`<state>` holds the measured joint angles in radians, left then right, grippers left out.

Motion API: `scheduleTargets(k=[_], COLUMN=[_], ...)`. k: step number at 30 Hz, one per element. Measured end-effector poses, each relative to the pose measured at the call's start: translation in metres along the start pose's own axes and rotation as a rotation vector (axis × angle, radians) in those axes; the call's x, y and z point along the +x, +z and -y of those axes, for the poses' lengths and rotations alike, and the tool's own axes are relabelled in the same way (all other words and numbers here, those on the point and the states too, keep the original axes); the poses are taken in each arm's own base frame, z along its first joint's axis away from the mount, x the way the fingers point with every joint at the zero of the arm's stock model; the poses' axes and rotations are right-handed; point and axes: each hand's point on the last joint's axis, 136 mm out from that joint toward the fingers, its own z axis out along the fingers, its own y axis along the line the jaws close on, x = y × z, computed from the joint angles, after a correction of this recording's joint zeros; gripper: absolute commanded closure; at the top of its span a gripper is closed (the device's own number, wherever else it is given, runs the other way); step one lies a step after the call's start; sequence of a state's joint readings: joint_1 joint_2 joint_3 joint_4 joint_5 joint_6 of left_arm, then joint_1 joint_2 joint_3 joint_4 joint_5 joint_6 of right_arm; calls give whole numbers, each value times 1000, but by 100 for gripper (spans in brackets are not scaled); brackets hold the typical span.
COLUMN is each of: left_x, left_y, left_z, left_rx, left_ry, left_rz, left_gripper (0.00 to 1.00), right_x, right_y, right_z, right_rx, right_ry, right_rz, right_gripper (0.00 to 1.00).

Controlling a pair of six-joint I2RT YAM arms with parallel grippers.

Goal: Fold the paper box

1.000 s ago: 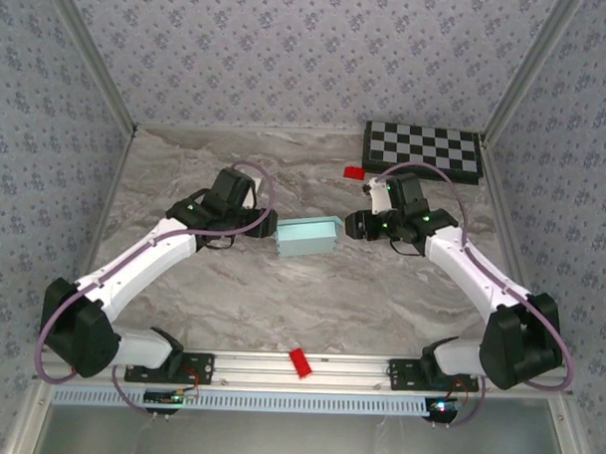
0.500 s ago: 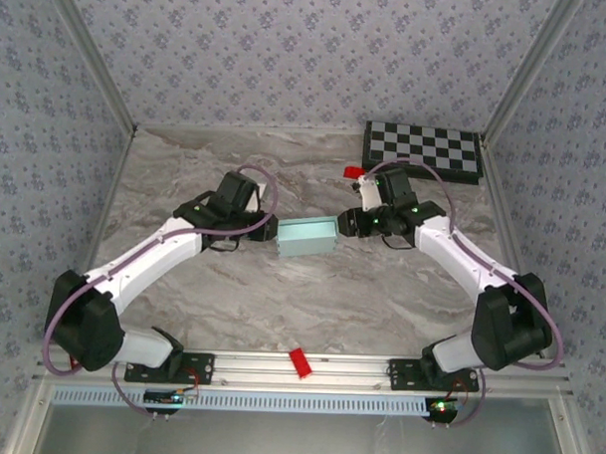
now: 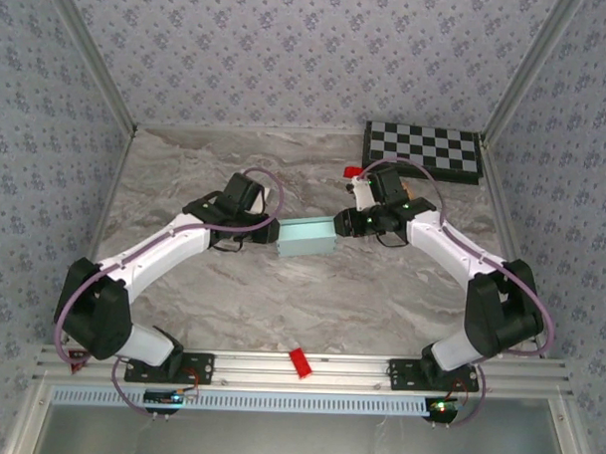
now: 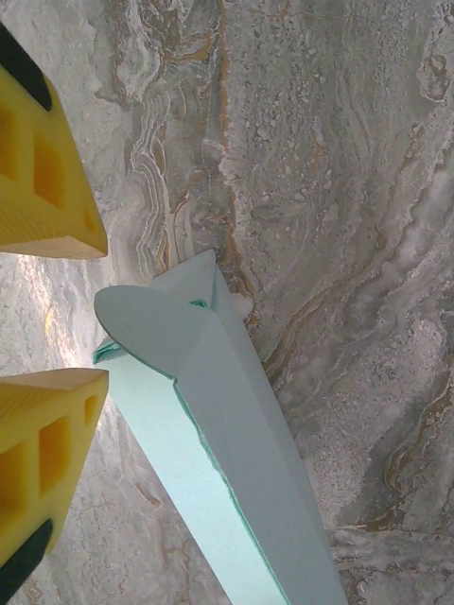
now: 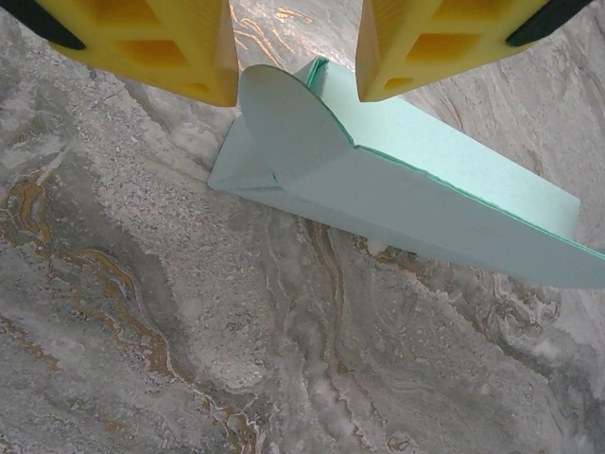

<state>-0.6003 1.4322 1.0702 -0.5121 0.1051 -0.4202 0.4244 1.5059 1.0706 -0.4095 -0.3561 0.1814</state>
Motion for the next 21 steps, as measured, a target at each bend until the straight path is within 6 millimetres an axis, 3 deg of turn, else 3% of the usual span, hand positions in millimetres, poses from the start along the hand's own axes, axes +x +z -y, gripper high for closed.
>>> scheduleTargets(k=[21], left_x=[-3], left_y=[11], left_z=[3], left_rx=[24], left_ry=[-15], left_rz=[-5], left_gripper=[81], right_x=[-3], right_y=[6], right_z=[-4], right_rx=[-8], right_ry=[-17], right_rz=[-3], right_gripper=[75])
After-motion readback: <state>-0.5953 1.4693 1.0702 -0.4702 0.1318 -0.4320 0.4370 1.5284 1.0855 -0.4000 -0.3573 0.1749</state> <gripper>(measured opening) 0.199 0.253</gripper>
